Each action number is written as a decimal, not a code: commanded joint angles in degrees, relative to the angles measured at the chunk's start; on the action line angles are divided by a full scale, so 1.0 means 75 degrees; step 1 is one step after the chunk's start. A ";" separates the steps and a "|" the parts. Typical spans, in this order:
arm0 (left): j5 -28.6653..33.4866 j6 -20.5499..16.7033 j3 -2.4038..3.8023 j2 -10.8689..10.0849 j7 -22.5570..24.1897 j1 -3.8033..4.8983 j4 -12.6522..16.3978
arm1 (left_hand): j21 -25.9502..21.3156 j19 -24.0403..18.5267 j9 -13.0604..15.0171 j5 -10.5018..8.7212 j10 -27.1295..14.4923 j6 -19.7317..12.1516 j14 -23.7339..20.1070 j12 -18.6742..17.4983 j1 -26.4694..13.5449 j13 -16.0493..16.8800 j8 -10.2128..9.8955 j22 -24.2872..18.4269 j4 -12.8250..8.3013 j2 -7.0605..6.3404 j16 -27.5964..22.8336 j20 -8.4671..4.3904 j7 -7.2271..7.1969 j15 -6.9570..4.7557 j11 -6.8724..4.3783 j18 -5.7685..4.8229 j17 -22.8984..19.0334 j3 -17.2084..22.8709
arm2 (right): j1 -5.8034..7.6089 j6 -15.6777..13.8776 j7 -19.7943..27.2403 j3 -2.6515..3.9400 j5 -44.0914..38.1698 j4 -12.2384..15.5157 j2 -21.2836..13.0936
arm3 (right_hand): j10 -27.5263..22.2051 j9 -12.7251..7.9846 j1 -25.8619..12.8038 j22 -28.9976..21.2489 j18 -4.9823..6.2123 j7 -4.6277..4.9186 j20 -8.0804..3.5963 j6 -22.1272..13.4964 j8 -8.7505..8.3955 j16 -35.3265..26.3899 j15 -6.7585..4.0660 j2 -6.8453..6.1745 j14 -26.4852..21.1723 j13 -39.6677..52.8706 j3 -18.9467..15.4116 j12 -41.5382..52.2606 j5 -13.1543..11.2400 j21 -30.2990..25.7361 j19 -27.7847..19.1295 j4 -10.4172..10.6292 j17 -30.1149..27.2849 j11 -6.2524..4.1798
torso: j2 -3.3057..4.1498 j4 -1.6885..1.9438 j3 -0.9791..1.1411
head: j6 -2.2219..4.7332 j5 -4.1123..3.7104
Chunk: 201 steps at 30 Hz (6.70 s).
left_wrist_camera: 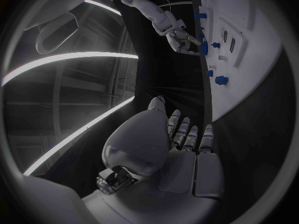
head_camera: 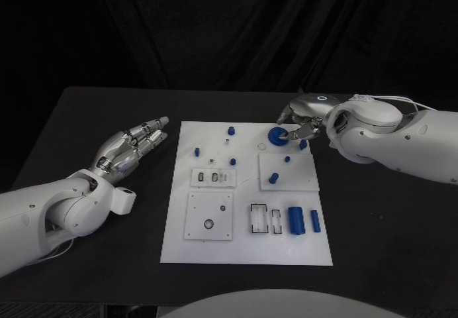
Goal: Assemble the parts on the task board
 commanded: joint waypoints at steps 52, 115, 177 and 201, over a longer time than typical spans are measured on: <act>-0.0008 0.0455 0.0007 0.0069 0.1037 -0.0006 -0.0141 | -0.0014 0.0040 0.0007 0.0081 -0.0059 0.0036 -0.0012 -0.0015 0.0082 -0.0009 0.0018 0.0003 -0.0003 0.0108 -0.0019 0.0164 0.0128 0.0103 0.0090 0.0047 -0.0002 0.0112 | -0.0129 -0.0423 0.0146 0.0009 -0.0553 0.0243 0.0251 | 0.0830 0.2296 0.0582 0.1703 -0.0184 -0.0214 -0.0142 0.0715 0.2406 0.0021 -0.0129 0.0126 0.0812 0.2008 0.0202 0.0019 0.1405 0.0148 0.0351 -0.0709 0.2008 -0.0156 | -0.0019 -0.0015 -0.0007 | 0.0096 0.0087; -0.0008 0.0617 0.0007 0.0181 0.0906 -0.0007 -0.0096 | 0.0001 0.0059 0.0006 0.0117 -0.0080 0.0026 0.0010 -0.0032 0.0155 -0.0013 0.0023 0.0011 -0.0037 0.0101 -0.0008 0.0241 0.0154 0.0171 0.0136 0.0055 0.0004 0.0171 | -0.0193 0.0714 0.0230 0.0025 -0.0553 -0.0739 0.2271 | 0.0830 0.1159 0.0446 0.1328 0.0069 -0.0123 -0.0074 -0.1285 0.0095 0.0021 -0.0068 -0.0171 0.0812 0.2008 0.0820 0.0019 0.0776 -0.0803 -0.0380 -0.0663 0.2008 -0.0111 | -0.0009 0.0040 -0.0022 | -0.0040 -0.0031; -0.0008 0.0646 0.0007 0.0189 0.0904 -0.0024 -0.0189 | 0.0004 0.0062 0.0009 0.0134 -0.0120 0.0037 0.0009 -0.0059 0.0183 -0.0016 0.0029 0.0012 -0.0043 0.0099 -0.0008 0.0266 0.0166 0.0182 0.0139 0.0062 0.0003 0.0203 | -0.0012 -0.0975 0.0225 -0.0005 -0.0555 0.1215 -0.1623 | 0.0830 0.0544 -0.0002 0.1715 -0.0129 -0.0114 -0.0158 -0.0126 -0.0156 0.0021 -0.0143 -0.0209 0.0812 0.2008 0.0068 0.0019 -0.0962 -0.0199 0.0288 0.0279 0.2008 -0.0151 | -0.0010 0.0023 -0.0011 | 0.0005 -0.0227; -0.0008 0.0703 0.0007 0.0275 0.0890 -0.0027 -0.0225 | 0.0004 0.0062 0.0010 0.0143 -0.0127 0.0040 0.0009 -0.0065 0.0194 -0.0017 0.0030 0.0012 -0.0045 0.0111 -0.0008 0.0272 0.0166 0.0190 0.0145 0.0063 0.0003 0.0220 | -0.0569 -0.1110 0.0119 -0.0012 -0.0555 0.1172 -0.1996 | 0.0830 0.0405 -0.0135 0.1670 -0.0095 -0.0079 -0.0129 -0.0069 -0.0132 0.0021 -0.0110 -0.0471 0.0812 0.2008 -0.0277 0.0019 -0.1534 -0.0338 0.0212 0.0742 0.2008 -0.0113 | -0.0002 0.0047 -0.0002 | 0.0022 -0.0305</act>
